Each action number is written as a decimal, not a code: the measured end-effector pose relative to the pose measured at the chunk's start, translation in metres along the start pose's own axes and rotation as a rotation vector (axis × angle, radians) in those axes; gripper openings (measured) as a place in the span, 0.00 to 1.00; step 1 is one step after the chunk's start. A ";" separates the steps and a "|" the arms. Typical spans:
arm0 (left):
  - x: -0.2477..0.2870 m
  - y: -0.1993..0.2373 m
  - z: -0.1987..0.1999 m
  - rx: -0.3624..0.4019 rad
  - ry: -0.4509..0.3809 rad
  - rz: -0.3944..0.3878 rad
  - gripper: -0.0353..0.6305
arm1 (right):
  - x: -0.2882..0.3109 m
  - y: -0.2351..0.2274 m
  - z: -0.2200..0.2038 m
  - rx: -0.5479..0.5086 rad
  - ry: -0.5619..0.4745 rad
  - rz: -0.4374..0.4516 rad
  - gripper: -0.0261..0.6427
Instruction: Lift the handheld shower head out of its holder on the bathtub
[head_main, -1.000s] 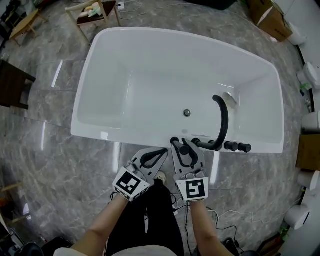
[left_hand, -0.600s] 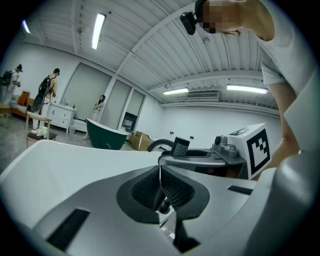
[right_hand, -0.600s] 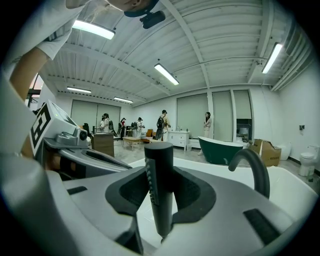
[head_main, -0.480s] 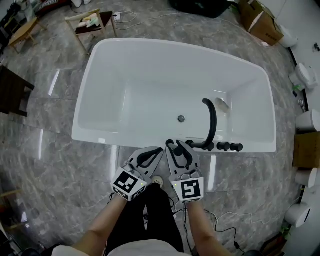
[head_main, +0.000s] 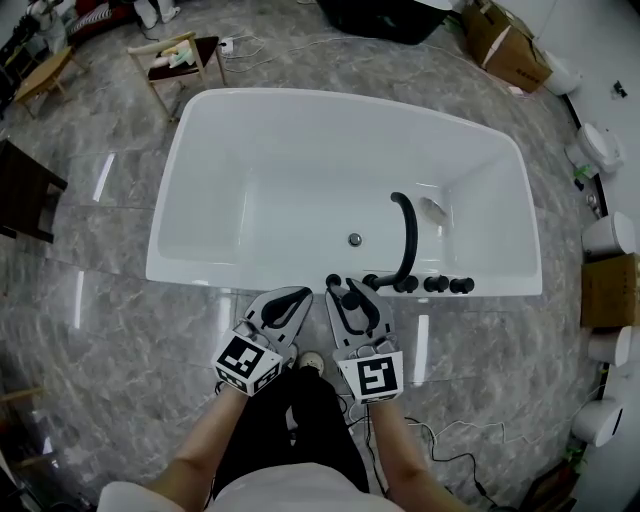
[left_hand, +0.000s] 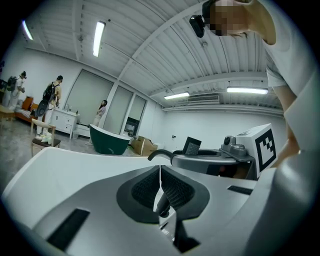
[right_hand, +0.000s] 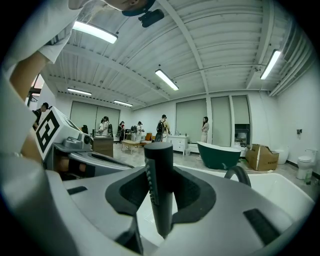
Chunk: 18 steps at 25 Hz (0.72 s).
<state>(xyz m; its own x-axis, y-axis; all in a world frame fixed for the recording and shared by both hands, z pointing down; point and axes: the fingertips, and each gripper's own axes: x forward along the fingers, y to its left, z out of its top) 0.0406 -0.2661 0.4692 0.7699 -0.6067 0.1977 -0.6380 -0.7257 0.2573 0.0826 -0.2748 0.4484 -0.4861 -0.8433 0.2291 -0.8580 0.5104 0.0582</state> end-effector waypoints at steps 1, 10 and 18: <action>-0.002 -0.001 0.002 0.002 0.000 -0.001 0.07 | -0.002 0.001 0.003 0.001 -0.004 -0.002 0.24; -0.025 -0.018 0.021 0.003 -0.043 -0.019 0.07 | -0.025 0.016 0.031 -0.012 -0.057 -0.018 0.24; -0.045 -0.033 0.036 0.015 -0.079 -0.024 0.07 | -0.055 0.022 0.047 0.029 -0.096 -0.062 0.24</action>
<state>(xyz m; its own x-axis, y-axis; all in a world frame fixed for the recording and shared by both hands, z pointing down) 0.0264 -0.2267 0.4181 0.7819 -0.6125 0.1164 -0.6201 -0.7447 0.2469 0.0825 -0.2255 0.3913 -0.4444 -0.8860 0.1321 -0.8906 0.4529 0.0410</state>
